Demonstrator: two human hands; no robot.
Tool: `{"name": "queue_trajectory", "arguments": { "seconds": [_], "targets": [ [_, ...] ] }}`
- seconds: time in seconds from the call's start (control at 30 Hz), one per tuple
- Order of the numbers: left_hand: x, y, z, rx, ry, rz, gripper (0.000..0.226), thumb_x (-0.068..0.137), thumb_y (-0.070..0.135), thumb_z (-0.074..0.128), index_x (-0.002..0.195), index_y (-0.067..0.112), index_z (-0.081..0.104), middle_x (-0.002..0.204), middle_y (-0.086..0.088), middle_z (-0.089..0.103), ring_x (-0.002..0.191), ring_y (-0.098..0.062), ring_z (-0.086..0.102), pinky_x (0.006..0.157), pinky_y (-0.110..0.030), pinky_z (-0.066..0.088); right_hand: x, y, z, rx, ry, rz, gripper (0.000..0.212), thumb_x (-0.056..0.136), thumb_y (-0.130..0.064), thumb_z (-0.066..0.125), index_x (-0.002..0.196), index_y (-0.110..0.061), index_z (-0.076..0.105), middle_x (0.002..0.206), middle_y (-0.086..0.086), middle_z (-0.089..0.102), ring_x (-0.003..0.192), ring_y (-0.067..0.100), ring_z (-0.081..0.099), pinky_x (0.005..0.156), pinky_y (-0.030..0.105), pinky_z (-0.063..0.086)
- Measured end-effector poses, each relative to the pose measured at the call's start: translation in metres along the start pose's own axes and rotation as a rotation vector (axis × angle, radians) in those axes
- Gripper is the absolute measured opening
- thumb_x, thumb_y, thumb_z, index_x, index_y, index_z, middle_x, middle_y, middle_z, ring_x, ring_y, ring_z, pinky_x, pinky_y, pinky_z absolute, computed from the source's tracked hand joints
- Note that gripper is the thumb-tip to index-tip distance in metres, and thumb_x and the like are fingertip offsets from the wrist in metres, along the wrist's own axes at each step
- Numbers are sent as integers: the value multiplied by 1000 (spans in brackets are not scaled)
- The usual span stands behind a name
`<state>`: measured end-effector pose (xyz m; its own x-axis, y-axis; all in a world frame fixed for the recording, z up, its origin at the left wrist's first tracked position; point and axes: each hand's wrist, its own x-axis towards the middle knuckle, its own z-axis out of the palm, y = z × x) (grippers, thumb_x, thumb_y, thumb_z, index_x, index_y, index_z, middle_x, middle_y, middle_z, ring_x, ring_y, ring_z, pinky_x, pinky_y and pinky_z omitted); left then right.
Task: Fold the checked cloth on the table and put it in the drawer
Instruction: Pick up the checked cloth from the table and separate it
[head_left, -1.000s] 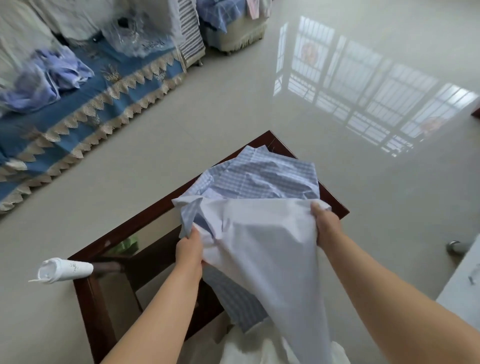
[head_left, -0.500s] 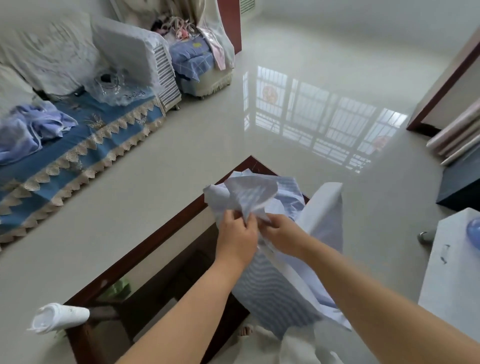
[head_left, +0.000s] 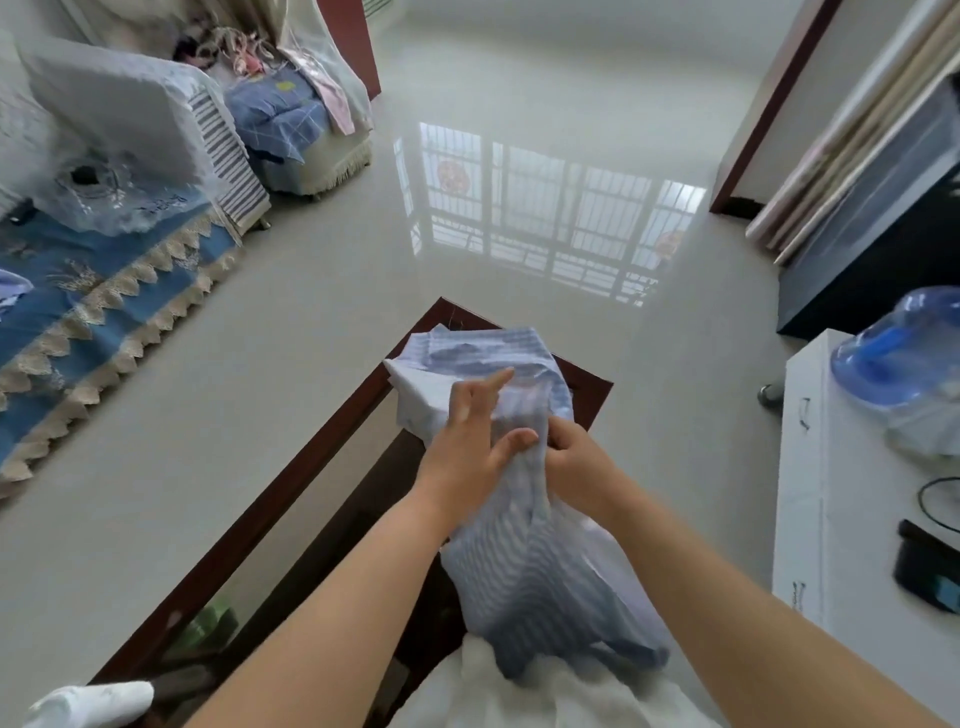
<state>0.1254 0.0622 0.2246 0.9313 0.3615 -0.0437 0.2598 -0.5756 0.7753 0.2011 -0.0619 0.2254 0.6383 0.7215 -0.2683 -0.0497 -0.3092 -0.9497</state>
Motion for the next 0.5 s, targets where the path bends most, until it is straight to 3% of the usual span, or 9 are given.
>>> {"name": "queue_trajectory", "arguments": {
  "seconds": [0.07, 0.13, 0.17, 0.23, 0.33, 0.37, 0.43, 0.5],
  "targets": [
    [12, 0, -5, 136, -92, 48, 51, 83, 48, 62, 129, 37, 45, 136, 8, 33, 122, -9, 30, 100, -32, 37, -8, 4, -8, 33, 8, -16, 15, 88, -15, 63, 90, -30, 67, 85, -5, 67, 81, 11, 63, 73, 26, 51],
    [21, 2, -6, 199, -188, 112, 57, 79, 49, 66, 130, 33, 47, 138, 10, 42, 130, -11, 27, 110, -36, 28, -17, 6, -15, 38, 2, -6, 9, 81, -27, 65, 86, -22, 68, 80, 0, 64, 77, 14, 58, 71, 36, 49],
    [25, 5, -4, 168, -240, 120, 60, 78, 48, 69, 131, 31, 47, 134, 10, 47, 131, -12, 31, 111, -39, 29, -22, 7, -19, 40, 4, 7, 26, 76, -35, 64, 89, -13, 67, 79, 8, 62, 77, 17, 56, 72, 42, 48],
    [30, 13, 2, 93, -302, 131, 59, 74, 46, 73, 125, 28, 49, 119, 13, 52, 120, -11, 43, 104, -41, 39, -31, 9, -27, 93, -18, 46, 46, 74, -41, 63, 98, -2, 64, 87, 23, 61, 80, 24, 55, 76, 45, 48],
    [39, 31, 11, -19, -368, 84, 49, 66, 48, 79, 100, 28, 50, 95, 10, 56, 90, -12, 57, 80, -35, 54, -46, 15, -43, 221, 3, 67, 26, 85, -32, 60, 98, -10, 69, 91, 16, 63, 85, 27, 56, 79, 39, 48],
    [42, 37, 14, -49, -403, 69, 47, 65, 47, 80, 94, 27, 49, 87, 9, 56, 80, -11, 57, 71, -31, 54, -51, 16, -48, 288, 28, 81, 20, 92, -30, 55, 98, -18, 70, 92, 8, 66, 88, 24, 59, 80, 35, 49],
    [47, 50, 22, -67, -468, 74, 42, 68, 44, 80, 86, 20, 50, 75, 8, 51, 64, -7, 48, 59, -24, 45, -63, 19, -58, 366, 48, 69, 32, 99, -40, 40, 105, -25, 68, 97, -3, 69, 96, 17, 63, 85, 27, 51],
    [49, 65, 33, -91, -504, 101, 39, 71, 42, 79, 77, 17, 49, 68, 6, 42, 57, -5, 38, 53, -21, 35, -73, 18, -66, 306, 78, 25, 53, 88, -62, 36, 105, -23, 67, 88, -8, 65, 83, 12, 61, 75, 21, 50]
  ]
}}
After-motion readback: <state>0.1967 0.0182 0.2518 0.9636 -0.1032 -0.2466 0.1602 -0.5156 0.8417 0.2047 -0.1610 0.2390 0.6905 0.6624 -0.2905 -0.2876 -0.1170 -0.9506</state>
